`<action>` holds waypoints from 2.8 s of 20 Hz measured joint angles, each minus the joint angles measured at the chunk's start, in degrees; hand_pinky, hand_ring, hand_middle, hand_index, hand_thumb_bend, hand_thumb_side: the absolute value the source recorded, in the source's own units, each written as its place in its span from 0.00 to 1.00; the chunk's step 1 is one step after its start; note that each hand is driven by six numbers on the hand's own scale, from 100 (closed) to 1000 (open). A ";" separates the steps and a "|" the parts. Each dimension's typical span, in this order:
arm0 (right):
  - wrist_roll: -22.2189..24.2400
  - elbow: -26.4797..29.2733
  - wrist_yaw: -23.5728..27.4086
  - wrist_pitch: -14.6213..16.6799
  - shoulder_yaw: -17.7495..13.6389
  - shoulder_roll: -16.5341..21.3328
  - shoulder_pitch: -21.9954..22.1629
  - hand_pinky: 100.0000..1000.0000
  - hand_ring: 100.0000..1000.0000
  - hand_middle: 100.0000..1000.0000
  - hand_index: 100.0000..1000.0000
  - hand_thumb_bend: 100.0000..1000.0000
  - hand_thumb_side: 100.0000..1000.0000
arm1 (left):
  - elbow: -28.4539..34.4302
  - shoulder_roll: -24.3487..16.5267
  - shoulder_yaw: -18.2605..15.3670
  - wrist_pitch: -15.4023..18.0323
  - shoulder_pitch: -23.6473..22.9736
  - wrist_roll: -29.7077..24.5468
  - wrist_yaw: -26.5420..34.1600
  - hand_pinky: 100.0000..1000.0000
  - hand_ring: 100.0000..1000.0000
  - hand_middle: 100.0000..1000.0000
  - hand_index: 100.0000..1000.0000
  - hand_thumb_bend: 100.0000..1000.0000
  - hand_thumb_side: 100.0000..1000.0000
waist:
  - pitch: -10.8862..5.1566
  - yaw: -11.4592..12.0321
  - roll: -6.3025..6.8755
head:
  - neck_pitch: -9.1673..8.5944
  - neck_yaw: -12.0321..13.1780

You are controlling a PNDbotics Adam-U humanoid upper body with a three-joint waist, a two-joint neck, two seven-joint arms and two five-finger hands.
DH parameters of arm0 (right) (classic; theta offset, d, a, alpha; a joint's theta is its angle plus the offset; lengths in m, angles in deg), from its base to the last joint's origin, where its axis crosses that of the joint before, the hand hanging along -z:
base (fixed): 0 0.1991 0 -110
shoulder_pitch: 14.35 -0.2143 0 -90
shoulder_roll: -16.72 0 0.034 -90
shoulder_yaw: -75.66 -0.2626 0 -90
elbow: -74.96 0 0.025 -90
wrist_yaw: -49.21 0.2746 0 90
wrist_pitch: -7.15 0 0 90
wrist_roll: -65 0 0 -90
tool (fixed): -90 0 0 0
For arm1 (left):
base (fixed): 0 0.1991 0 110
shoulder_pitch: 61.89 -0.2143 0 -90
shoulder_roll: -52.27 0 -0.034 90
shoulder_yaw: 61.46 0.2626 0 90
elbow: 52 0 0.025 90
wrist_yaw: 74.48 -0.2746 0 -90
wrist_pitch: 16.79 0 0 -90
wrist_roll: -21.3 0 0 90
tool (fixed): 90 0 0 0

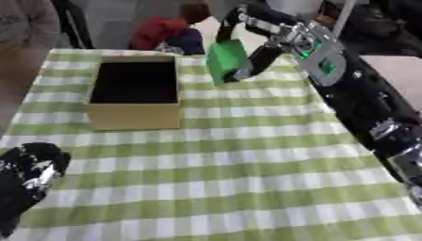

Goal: Pick up objects on the table and place them in the box.

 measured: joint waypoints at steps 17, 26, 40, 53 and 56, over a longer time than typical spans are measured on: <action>-0.15 -4.55 -2.46 0.97 0.24 -6.13 -5.04 0.82 0.65 0.48 0.65 0.46 0.08 | 0.68 0.86 1.03 -0.16 1.41 -1.13 0.00 0.49 0.65 0.54 0.59 0.46 0.18 | 2.24 3.90 -0.74 | -1.71 -2.16; 2.87 -4.74 -3.90 1.80 1.29 -8.07 -5.37 0.85 0.75 0.78 0.84 0.50 0.11 | 0.68 1.12 1.34 -0.07 1.57 -1.28 0.00 0.49 0.65 0.54 0.59 0.46 0.18 | 2.47 4.32 -0.84 | -1.71 -2.52; 0.41 0.41 0.16 1.13 0.92 -4.03 -2.50 0.82 0.72 0.72 0.83 0.48 0.06 | 0.66 1.10 1.18 0.00 0.64 -0.80 -0.04 0.49 0.64 0.54 0.59 0.47 0.18 | 1.28 0.46 -1.17 | -1.64 -1.03; -3.96 22.18 14.54 -4.30 -1.38 8.38 14.12 0.80 0.71 0.70 0.83 0.43 0.05 | 0.64 0.80 -0.51 0.47 -0.70 1.23 -0.32 0.49 0.64 0.54 0.59 0.47 0.17 | 0.24 -5.84 -1.18 | -0.54 2.07; -5.32 25.75 16.31 -5.96 -3.41 10.04 19.11 0.79 0.70 0.69 0.82 0.41 0.05 | 0.63 0.63 -0.79 0.49 -1.15 1.45 -0.42 0.49 0.64 0.54 0.59 0.47 0.18 | 0.05 -6.76 -1.03 | -0.20 2.40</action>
